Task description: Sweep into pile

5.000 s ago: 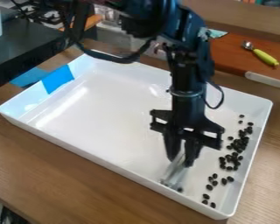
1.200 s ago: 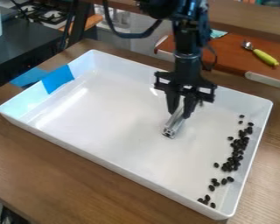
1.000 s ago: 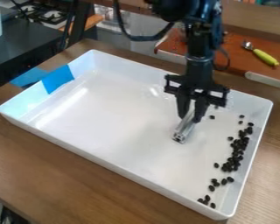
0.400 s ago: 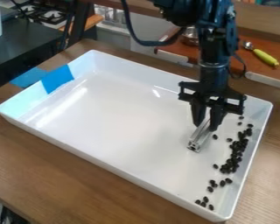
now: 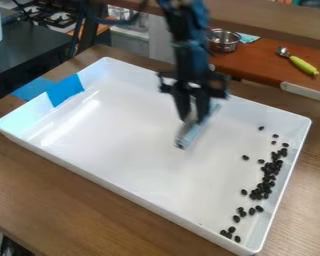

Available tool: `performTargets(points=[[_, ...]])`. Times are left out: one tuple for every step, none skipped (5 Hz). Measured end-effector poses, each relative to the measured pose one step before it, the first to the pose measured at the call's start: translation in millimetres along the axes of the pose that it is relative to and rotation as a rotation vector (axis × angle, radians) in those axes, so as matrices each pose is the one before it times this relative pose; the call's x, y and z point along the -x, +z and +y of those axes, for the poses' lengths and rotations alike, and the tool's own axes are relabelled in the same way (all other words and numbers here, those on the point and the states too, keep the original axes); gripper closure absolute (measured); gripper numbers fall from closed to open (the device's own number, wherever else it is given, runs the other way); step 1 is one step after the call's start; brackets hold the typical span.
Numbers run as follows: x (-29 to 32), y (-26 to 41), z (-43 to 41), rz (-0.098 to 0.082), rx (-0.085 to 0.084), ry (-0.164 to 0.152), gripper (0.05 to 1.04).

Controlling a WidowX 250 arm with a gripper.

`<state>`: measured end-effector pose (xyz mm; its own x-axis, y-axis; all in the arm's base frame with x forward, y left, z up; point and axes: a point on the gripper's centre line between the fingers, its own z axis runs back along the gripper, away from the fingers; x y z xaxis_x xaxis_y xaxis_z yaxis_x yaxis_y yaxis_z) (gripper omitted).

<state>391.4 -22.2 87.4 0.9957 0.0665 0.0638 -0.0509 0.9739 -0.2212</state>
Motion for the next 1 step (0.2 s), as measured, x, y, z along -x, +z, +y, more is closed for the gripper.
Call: performTargets(points=[[0.33, 10.4, 31.04, -0.0237, 0.0102, 0.0182, 0.762]])
